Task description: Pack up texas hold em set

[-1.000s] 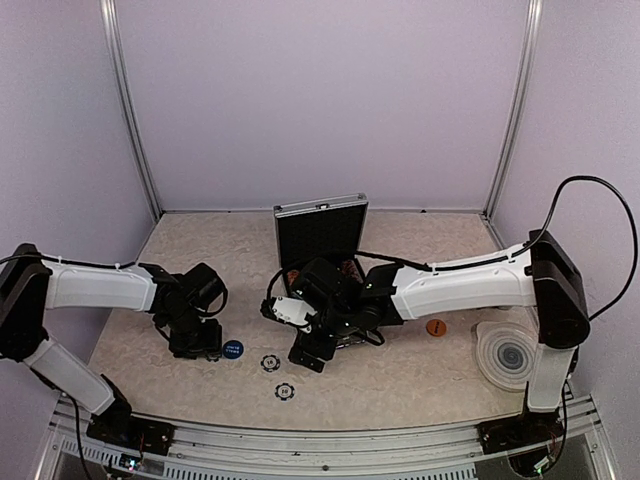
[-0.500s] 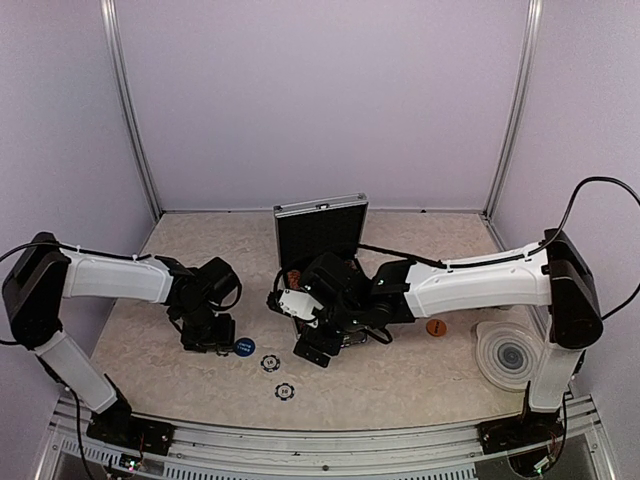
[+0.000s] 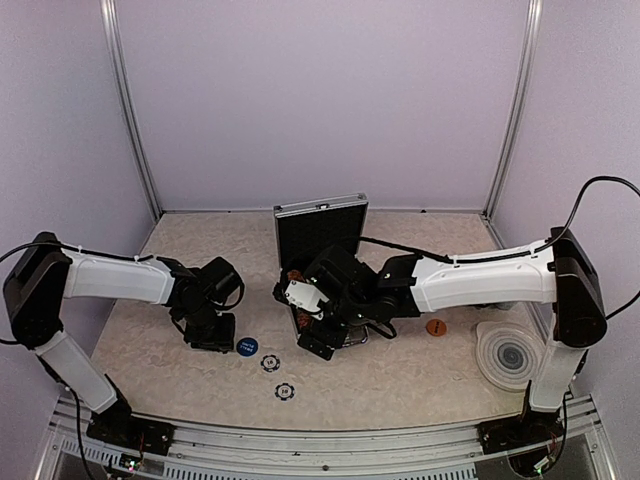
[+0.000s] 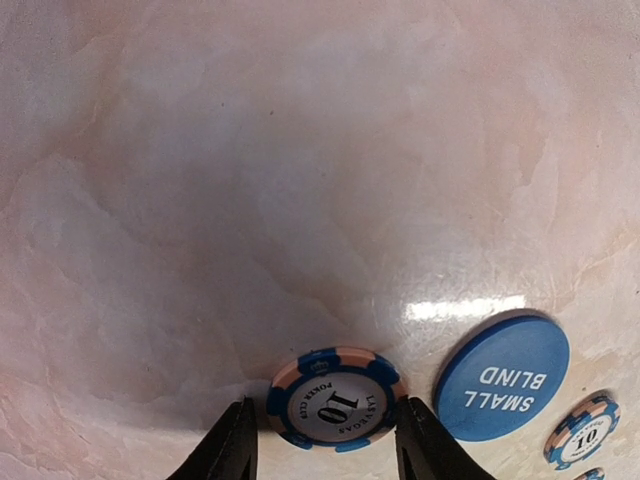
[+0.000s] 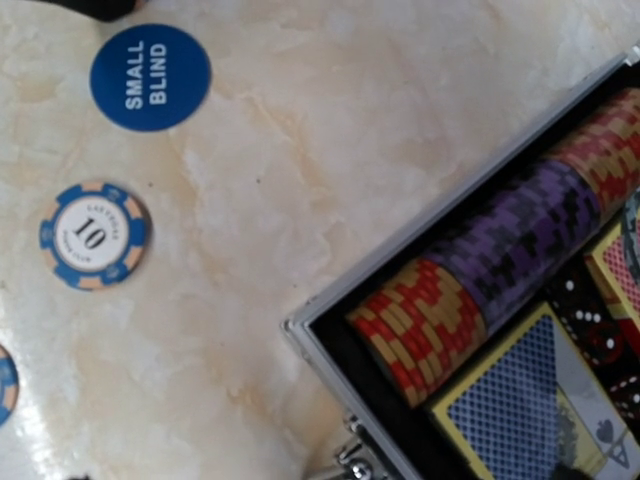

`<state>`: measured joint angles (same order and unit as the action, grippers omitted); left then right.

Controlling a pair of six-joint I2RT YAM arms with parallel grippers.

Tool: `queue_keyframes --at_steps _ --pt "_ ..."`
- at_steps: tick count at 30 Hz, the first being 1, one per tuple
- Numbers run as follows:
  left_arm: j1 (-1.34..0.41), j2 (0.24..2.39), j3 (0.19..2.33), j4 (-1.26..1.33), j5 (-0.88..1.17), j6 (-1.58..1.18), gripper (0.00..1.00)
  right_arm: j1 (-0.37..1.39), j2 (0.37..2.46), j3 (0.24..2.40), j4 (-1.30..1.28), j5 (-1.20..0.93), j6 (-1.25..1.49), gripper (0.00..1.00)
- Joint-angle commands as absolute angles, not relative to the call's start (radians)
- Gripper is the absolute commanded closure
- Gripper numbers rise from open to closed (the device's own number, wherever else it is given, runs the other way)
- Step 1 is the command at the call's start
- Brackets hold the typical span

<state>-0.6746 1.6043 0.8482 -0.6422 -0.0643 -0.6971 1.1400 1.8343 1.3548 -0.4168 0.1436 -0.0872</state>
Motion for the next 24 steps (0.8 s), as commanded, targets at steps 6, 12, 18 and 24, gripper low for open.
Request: queue_keyframes --at_steps 6,12,18,24 --pt "-0.669 1.695 0.827 -0.614 -0.022 -0.656 0.56 1.125 1.807 1.34 -0.409 0.149 -0.082 0.01" --pt "-0.668 1.703 0.842 -0.627 -0.036 -0.645 0.64 1.123 1.802 1.335 -0.405 0.139 -0.083 0.01" --pt "-0.668 1.665 0.864 -0.648 -0.058 -0.642 0.64 1.121 1.793 1.321 -0.396 0.139 -0.076 0.01" --pt "-0.669 1.593 0.939 -0.703 -0.114 -0.625 0.64 1.112 1.783 1.322 -0.39 0.122 -0.053 0.01"
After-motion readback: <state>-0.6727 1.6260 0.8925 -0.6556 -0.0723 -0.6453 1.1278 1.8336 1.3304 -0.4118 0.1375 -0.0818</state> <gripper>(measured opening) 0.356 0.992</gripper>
